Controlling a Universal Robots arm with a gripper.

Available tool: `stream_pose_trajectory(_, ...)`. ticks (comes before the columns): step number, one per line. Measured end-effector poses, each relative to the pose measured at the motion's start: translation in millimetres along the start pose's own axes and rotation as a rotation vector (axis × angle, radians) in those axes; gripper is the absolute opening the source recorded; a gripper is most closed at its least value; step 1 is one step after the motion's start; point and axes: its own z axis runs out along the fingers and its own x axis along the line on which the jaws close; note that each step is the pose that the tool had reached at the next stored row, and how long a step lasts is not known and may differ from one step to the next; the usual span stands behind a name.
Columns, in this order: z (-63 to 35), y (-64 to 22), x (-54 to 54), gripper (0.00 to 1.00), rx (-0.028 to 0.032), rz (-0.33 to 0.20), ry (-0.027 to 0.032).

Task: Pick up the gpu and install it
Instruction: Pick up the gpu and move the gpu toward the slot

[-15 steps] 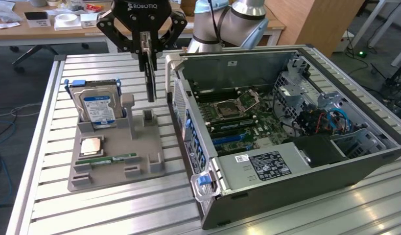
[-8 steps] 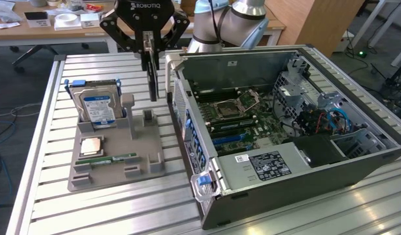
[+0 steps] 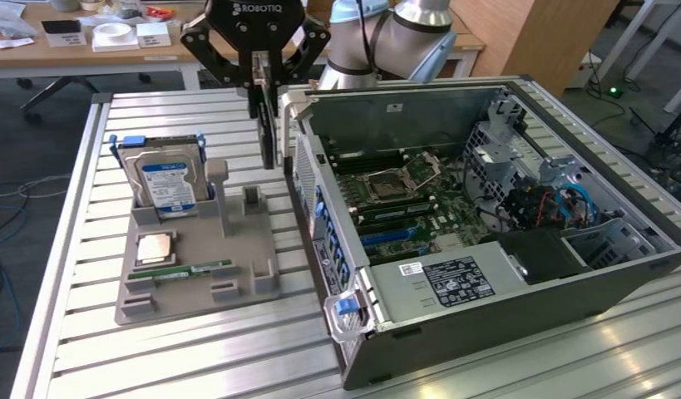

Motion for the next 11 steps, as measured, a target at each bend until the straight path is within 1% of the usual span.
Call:
stream_pose_trajectory(6, 0.3, 2.6, -8.2, 0.26, 0.0001, 0.0, 0.0)
stream_pose_trajectory(11, 0.6, 5.2, -17.3, 0.26, 0.0, 0.0, 0.0)
